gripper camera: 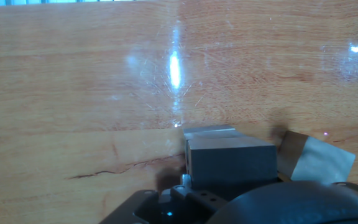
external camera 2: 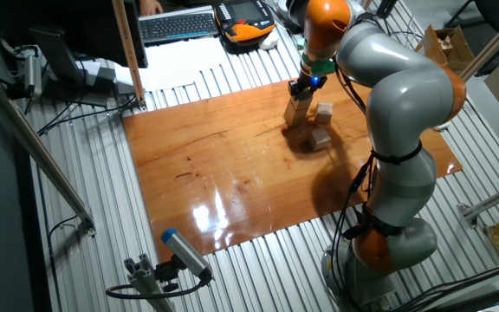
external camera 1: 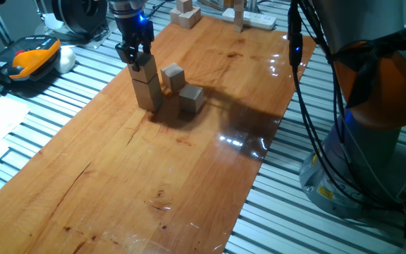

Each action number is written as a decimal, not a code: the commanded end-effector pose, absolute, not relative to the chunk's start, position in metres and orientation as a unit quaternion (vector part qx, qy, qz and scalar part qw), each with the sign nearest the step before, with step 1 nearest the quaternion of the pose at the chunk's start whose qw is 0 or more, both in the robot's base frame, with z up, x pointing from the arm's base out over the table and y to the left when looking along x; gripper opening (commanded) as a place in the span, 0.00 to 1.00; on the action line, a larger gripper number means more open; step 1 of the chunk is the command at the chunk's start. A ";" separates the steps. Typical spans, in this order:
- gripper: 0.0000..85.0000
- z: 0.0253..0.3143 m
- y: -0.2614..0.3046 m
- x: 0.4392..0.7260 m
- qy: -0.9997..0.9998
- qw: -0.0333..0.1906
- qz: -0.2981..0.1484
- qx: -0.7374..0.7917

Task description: Stack the blocks in a vertical line of five

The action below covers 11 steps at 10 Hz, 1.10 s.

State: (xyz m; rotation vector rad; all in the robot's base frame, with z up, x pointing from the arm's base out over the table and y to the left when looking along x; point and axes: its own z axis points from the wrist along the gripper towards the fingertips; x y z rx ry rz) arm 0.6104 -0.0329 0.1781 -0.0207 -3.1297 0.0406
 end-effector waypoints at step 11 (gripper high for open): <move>0.00 0.177 -0.033 0.611 -1.000 0.012 0.010 0.015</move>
